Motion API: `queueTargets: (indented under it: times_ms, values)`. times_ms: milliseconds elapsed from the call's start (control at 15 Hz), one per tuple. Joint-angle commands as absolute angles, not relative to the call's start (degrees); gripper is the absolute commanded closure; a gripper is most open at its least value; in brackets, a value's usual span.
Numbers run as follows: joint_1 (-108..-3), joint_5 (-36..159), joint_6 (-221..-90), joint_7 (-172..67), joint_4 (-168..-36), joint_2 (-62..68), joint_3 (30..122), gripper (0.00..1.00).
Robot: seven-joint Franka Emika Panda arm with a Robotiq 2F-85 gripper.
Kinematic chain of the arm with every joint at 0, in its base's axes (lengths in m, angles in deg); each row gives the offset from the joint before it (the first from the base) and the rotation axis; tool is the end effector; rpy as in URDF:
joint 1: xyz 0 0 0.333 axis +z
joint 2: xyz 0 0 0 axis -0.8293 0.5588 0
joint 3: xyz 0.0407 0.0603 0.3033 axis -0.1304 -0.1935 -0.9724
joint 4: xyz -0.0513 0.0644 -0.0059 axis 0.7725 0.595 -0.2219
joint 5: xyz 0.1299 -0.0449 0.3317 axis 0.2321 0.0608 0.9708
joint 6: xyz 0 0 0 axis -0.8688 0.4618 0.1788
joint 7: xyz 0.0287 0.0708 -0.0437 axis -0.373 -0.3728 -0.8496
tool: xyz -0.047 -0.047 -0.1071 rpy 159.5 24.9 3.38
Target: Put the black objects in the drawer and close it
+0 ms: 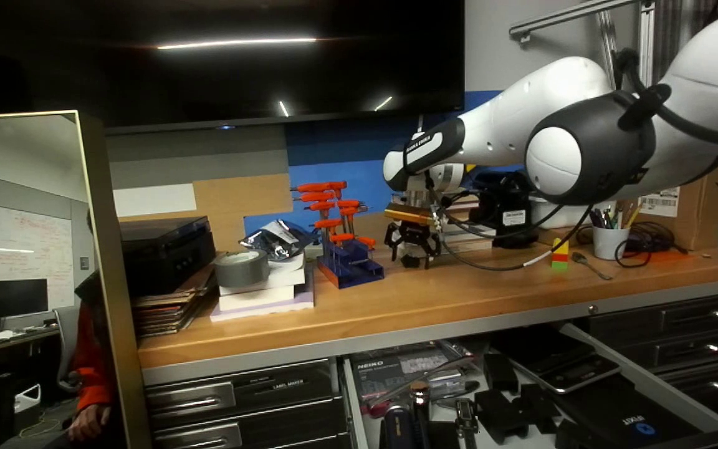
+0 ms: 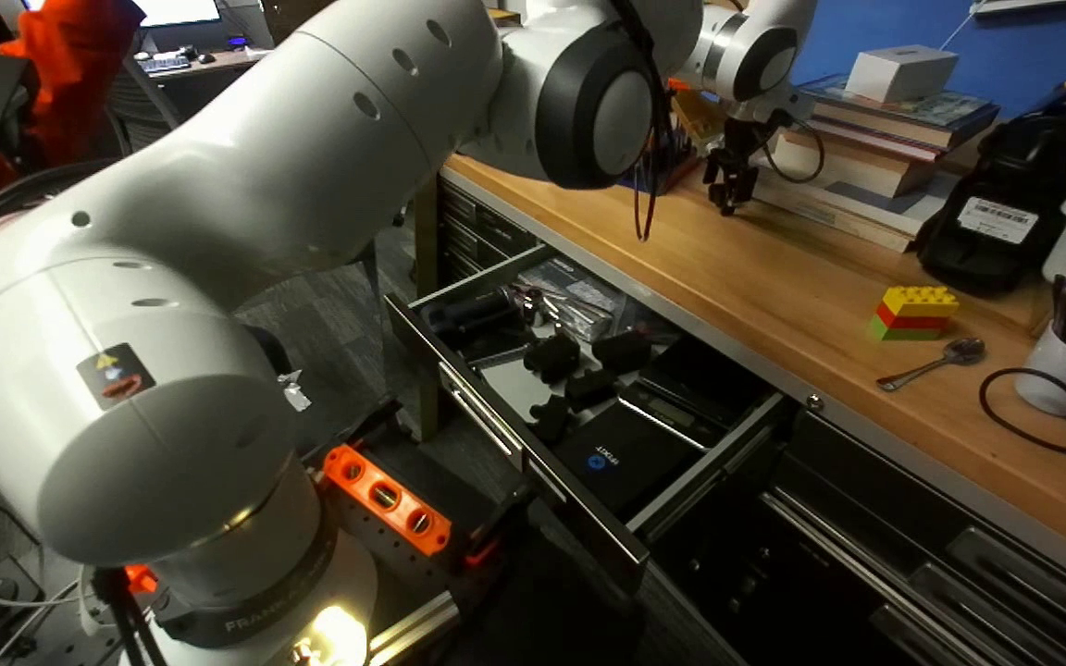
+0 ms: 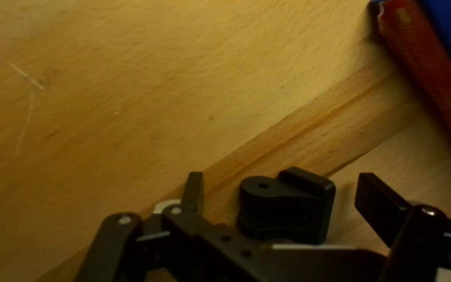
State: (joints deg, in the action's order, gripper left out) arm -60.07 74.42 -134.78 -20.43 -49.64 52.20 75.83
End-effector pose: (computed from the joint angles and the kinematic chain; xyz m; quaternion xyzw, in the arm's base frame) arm 0.7795 -0.0667 0.2596 -0.9193 0.3832 -0.0547 0.0714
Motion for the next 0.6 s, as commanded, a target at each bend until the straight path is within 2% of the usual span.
queueTargets:
  times_ms: [0,67,133,267,533]
  values:
    - [-59.70,73.21,-132.94,-18.38,-42.11,56.39,76.76,0.00]
    - [-59.74,73.17,-132.87,-17.67,-41.60,56.66,76.81,0.01]
    - [-59.72,72.81,-132.68,-17.69,-41.20,56.95,76.96,0.26]
    - [-59.78,72.41,-132.14,-17.39,-40.61,57.31,77.08,0.31]
    - [-59.76,71.68,-131.09,-17.26,-39.97,57.66,77.77,0.64]
